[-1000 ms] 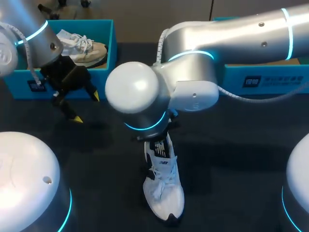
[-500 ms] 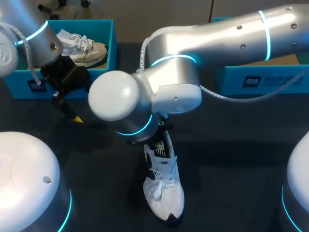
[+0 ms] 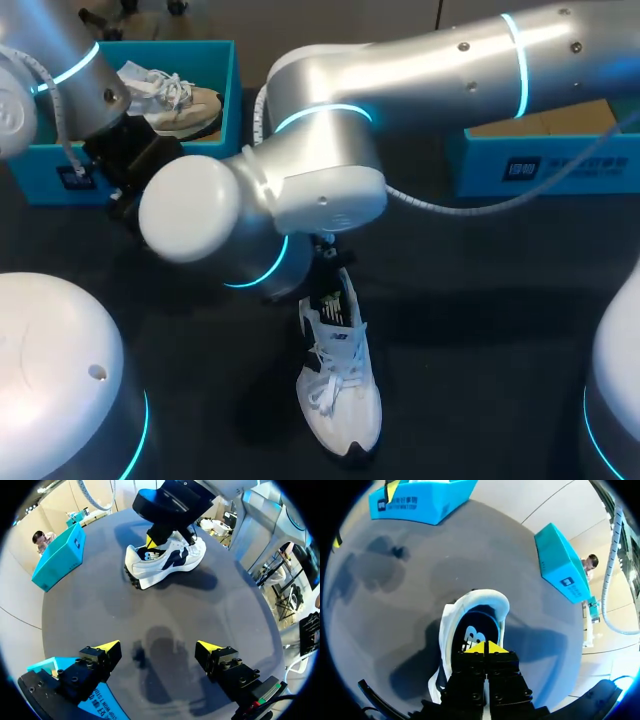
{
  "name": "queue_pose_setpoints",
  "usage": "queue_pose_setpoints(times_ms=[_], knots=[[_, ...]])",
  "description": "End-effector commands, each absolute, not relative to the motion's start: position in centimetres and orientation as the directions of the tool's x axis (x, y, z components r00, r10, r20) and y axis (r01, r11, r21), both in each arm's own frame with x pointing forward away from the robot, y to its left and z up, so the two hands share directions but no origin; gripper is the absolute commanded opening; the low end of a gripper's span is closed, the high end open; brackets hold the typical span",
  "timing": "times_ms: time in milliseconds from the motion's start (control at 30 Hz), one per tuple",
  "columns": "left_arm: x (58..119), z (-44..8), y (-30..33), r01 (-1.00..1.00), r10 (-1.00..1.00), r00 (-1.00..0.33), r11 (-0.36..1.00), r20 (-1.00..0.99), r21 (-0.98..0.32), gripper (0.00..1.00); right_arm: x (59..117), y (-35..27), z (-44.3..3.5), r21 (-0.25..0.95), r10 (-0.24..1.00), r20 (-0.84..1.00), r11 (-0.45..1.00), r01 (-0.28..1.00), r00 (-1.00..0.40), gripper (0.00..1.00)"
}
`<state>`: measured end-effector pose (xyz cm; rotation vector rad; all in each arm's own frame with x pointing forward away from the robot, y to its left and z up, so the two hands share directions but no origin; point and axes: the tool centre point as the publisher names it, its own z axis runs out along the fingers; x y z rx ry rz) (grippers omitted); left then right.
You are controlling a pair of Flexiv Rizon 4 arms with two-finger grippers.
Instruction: Take the shoe out of the shoebox, open the shoe tongue, remove and reinsert the insole, then place the shoe into the shoebox
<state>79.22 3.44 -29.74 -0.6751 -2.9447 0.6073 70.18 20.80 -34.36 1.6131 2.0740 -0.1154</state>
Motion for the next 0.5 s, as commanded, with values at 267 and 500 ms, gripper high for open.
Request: queue_pose_setpoints(times_ms=[267,500], knots=[[79.1,-29.7,3.4,0.407,0.43,-0.902,0.828,-0.029,-0.385,1.0,70.2,20.5,-36.4,0.411,0.844,-0.47,-0.051,0.91,0.259,0.0],[79.1,-29.7,3.4,0.407,0.43,-0.902,0.828,-0.029,-0.385,1.0,70.8,20.1,-37.7,0.401,0.849,-0.458,-0.066,0.913,0.263,0.0]])
